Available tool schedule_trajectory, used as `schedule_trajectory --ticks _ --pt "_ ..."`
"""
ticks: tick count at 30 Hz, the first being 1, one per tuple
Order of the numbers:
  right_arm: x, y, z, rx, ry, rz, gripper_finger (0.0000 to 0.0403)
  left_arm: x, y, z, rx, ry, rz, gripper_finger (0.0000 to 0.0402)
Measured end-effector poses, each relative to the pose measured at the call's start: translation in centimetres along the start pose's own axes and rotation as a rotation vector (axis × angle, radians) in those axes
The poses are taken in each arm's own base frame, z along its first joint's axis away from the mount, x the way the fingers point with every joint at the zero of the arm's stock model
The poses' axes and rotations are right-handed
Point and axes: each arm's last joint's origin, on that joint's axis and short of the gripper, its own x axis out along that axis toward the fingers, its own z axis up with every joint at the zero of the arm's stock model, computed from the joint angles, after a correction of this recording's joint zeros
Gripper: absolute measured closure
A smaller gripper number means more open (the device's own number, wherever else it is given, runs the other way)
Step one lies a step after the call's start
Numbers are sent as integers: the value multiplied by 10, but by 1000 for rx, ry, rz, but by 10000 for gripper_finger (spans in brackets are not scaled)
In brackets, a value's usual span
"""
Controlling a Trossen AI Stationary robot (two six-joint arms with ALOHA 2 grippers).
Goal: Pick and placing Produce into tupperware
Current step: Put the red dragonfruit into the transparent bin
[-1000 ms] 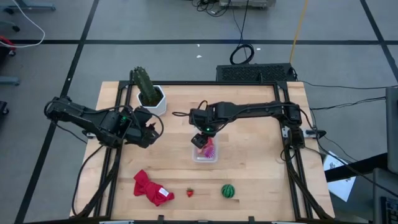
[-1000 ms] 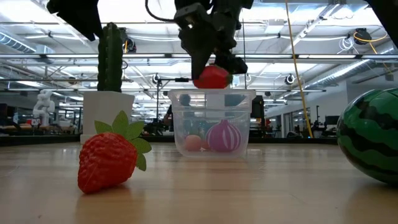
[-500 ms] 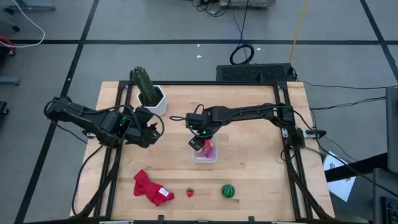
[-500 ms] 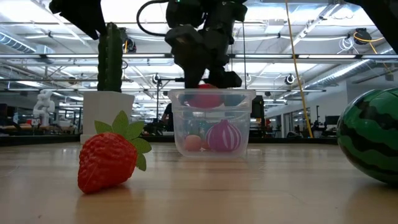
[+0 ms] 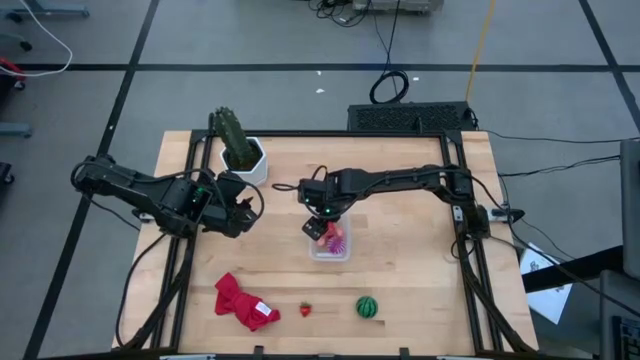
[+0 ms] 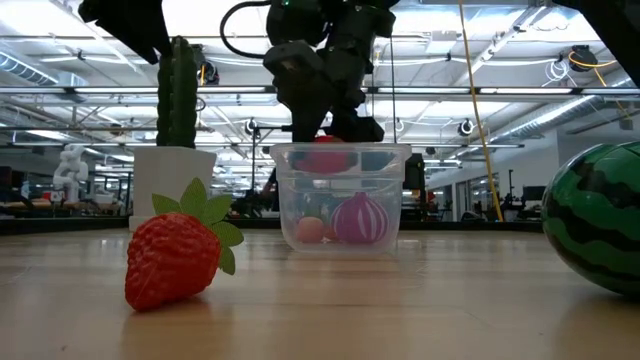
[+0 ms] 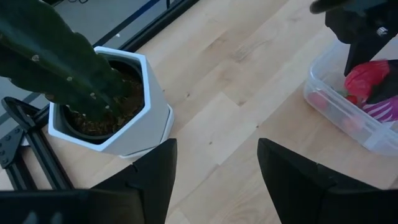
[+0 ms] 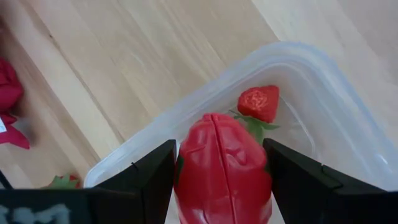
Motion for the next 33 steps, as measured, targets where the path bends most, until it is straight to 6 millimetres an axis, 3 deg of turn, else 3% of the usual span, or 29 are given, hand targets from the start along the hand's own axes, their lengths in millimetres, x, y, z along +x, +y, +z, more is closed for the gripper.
schedule_trajectory --ticks 33 --pt "0 0 -5 -52 65 17 183 0 0 0 1 -7 5 172"
